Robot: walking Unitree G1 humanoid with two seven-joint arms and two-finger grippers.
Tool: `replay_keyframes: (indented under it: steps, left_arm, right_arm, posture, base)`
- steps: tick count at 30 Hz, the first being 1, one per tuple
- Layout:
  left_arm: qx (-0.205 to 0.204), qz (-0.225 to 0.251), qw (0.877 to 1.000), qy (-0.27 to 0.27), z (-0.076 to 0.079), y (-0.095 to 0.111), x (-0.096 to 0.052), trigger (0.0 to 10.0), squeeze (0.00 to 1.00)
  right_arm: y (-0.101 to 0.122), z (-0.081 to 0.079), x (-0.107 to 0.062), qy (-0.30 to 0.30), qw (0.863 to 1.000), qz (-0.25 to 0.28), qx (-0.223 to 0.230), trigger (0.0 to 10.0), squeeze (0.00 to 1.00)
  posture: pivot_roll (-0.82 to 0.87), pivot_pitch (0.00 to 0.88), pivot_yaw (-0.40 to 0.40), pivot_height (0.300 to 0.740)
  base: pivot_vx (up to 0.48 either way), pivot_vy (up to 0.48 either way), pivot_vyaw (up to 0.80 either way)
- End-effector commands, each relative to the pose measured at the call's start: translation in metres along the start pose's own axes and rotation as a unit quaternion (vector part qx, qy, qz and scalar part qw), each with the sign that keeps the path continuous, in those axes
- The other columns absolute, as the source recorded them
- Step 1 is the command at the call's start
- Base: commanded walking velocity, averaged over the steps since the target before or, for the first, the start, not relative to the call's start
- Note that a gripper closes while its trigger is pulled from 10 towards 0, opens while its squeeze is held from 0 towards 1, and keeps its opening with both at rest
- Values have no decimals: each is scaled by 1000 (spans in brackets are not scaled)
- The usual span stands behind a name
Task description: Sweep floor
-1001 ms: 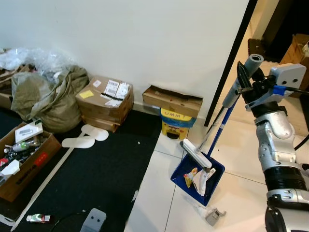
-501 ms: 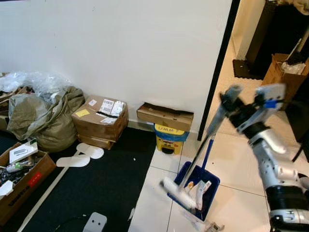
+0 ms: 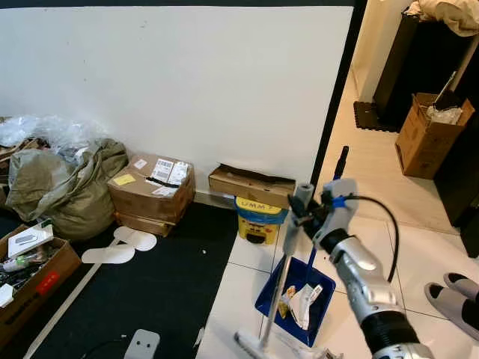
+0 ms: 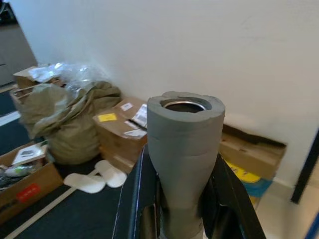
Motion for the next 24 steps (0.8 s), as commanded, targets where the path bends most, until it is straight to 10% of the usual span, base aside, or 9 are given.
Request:
replay_keyframes:
  steps: [1, 11, 24]
  left_arm:
    - [0, -4, 1000, 1, 0, 1, 1, 10000, 0]
    - [12, -6, 1000, -6, 7, 4, 2, 10000, 0]
    - [7, -8, 1000, -4, 10, 2, 2, 10000, 0]
  right_arm:
    - [4, -5, 2, 2, 1000, 19, 0, 10000, 0]
    - [-67, -1, -17, -52, 996, -76, 16, 10000, 0]
    - [-98, -22, -25, -56, 993, -106, 2, 10000, 0]
  posture:
    - [-142, 0, -4, 740]
    - [-151, 0, -5, 740]
    - [-133, 0, -21, 740]
  base:
    - [0, 0, 0]
    - [0, 0, 0]
    - [0, 0, 0]
Point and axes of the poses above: a point about 5 cm out from each wrist's last joint towards the gripper, its own x axis pointing out of the wrist towards the gripper, its own y axis along the axis of the wrist's last joint, z = x × y, the point moved 5 cm from there along x, pointing out of the wrist towards the gripper, and after that the axes turned 4 degrees about x, right-handed, at the moved point
